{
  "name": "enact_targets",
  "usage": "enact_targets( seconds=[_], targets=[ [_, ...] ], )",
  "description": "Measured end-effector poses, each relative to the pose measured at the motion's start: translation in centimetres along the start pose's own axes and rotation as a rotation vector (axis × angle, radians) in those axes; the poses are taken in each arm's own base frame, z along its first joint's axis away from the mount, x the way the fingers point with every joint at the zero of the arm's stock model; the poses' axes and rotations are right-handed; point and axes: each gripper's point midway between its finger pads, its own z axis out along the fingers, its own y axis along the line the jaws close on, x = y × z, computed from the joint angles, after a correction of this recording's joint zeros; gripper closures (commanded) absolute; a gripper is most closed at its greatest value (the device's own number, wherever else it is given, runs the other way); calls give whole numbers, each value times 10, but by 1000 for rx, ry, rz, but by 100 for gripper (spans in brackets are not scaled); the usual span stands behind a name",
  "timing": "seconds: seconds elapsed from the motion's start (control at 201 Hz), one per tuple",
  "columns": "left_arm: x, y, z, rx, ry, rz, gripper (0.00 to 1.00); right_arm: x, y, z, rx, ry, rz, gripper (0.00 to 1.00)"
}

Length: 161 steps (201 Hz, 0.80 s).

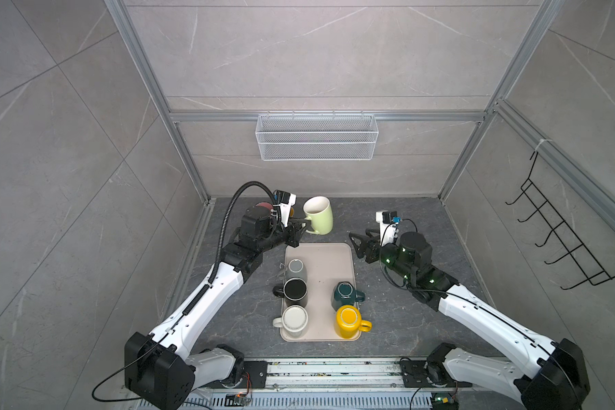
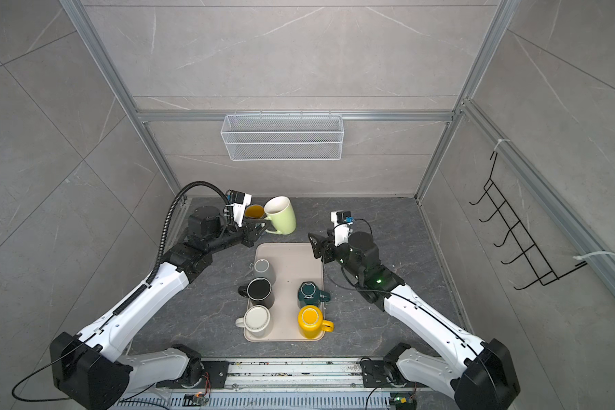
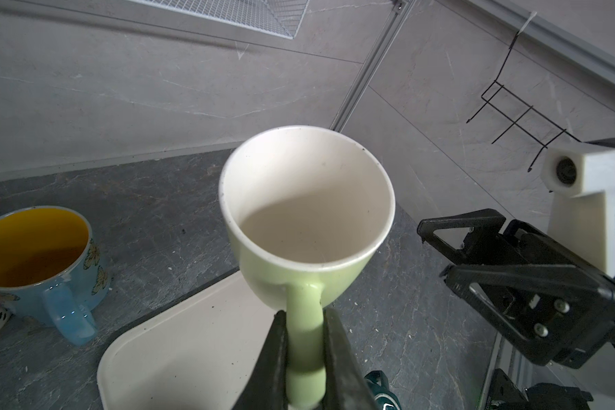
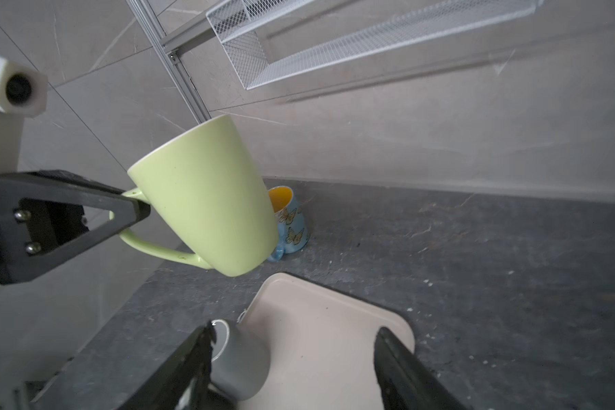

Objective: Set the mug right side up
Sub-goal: 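Withdraw the open right gripper while the left gripper carries the mug toward the blue mug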

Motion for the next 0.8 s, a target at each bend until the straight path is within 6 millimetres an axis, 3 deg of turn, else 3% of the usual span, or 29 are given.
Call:
enact_targets(
  seconds=[0.159,0.309,0.498,0.697,0.802],
  targets=[
    [2,13,10,-53,14,-9,100,-13,-36,13,-112,-37,299,25],
    [-5,23,23,-101,14,-7,100,-5,-58,33,-225,-40,551,24],
    [1,40,51,-188,44,28,100,-5,-52,43,-348,-48,688,23],
    [30,60,89,-296,113,97,100,-22,-43,40,-457,-105,750,22],
    [46,73,105,-348,137,103,100,-21,-46,40,-486,-123,803,22]
  ],
)
